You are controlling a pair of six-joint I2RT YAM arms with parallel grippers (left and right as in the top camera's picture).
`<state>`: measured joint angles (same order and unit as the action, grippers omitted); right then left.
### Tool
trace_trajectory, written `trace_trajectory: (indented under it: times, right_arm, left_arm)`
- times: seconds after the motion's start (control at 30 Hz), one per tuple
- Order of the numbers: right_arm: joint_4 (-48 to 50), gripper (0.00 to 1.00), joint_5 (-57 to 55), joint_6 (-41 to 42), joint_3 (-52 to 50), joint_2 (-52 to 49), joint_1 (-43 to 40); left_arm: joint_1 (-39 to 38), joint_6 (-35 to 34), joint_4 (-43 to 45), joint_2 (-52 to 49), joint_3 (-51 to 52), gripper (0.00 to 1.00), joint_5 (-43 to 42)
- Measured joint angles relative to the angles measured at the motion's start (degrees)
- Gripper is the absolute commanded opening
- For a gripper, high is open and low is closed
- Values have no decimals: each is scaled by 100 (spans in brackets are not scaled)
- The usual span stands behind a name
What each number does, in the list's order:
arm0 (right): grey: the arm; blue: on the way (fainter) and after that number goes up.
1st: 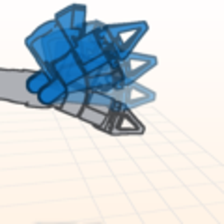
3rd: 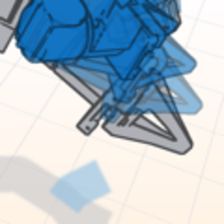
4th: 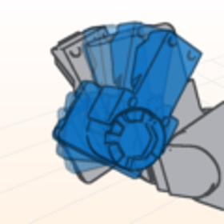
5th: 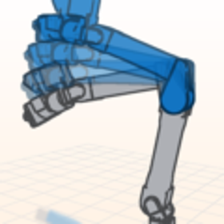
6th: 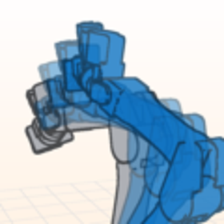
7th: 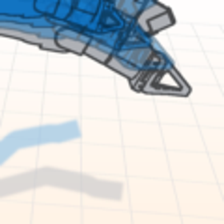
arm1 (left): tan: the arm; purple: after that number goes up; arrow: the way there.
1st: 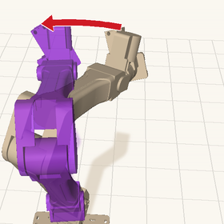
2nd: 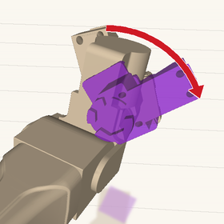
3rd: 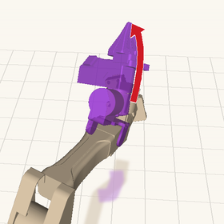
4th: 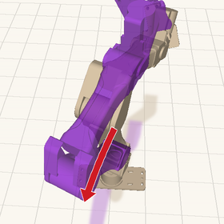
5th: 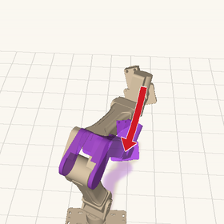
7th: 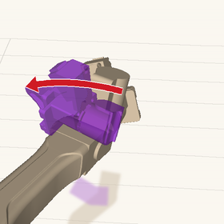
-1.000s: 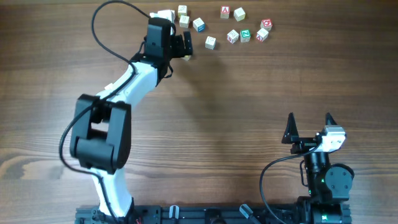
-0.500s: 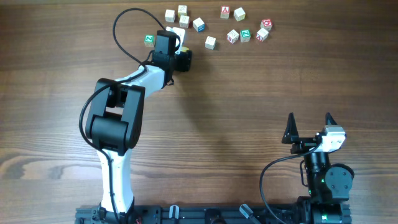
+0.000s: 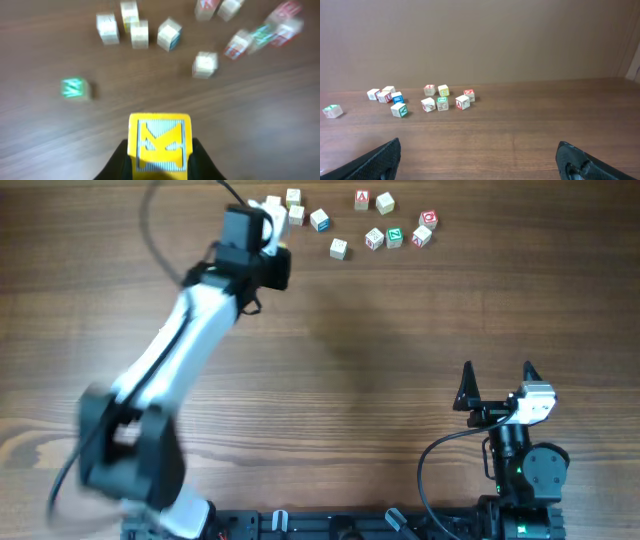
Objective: Form a circle
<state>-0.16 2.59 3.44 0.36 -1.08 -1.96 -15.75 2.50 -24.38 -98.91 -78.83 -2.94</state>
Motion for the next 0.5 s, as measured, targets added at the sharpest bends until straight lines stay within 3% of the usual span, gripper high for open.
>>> trace_trajectory:
  times: [0.1,0.2,0.3,0.5]
  right_arm:
    - [22,100,0,26,0,-7,0]
    - [37,100,2,83,-2,-4,0]
    - [435,100,68,660,-2,-9,0]
    - [2789,100,149,1696,2,-11,0]
  left_arm:
    - [0,-42,-1412,1764,-31,6,0]
    - [0,-83,-2616,2887,-37,7,0]
    - [0,-111,-3276,4234,-35,7,0]
    - [0,-328,-3845,5700,-55,5,0]
